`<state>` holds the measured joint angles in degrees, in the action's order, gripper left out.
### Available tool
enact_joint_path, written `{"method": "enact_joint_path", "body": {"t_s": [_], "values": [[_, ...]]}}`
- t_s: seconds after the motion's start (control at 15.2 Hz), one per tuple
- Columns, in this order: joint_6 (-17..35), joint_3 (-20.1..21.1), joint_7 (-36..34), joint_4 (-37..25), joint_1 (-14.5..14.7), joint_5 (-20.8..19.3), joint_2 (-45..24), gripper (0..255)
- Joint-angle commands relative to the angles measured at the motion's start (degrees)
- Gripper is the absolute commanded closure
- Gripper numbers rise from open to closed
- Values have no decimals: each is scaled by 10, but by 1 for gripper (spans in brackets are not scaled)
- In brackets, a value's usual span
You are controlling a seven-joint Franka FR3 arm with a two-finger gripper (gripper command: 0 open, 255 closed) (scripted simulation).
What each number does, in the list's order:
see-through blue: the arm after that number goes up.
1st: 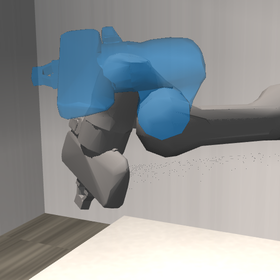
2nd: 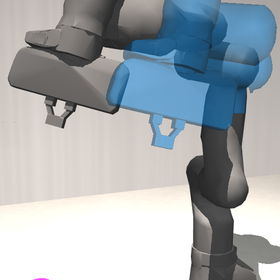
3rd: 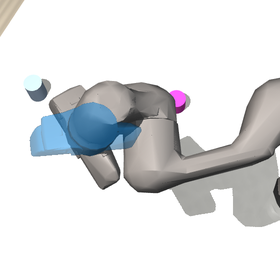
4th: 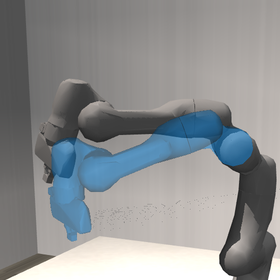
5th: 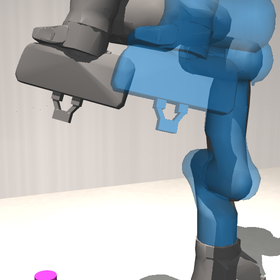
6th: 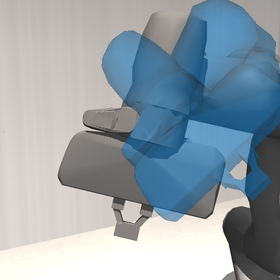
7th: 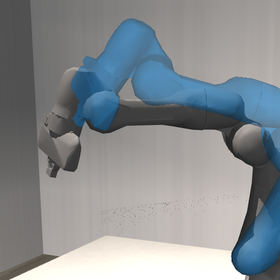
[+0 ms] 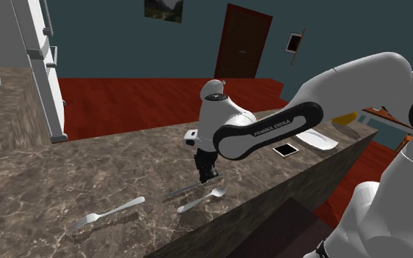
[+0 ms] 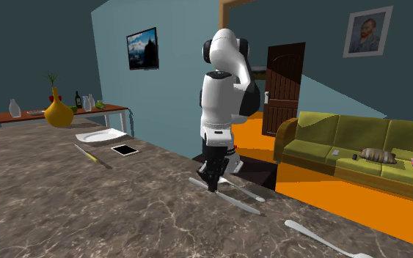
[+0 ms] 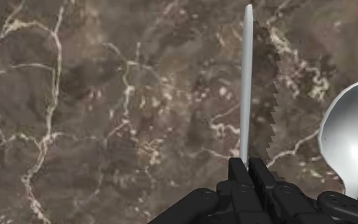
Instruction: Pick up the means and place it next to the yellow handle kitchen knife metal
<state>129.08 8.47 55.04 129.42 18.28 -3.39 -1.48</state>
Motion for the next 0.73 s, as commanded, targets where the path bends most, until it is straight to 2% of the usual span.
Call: {"method": "enact_joint_path", "body": {"t_s": [0.0,0.66], "values": [[0,0,0,0,0,0,0,255],[-76,0,9,-36,0,10,40,255]]}}
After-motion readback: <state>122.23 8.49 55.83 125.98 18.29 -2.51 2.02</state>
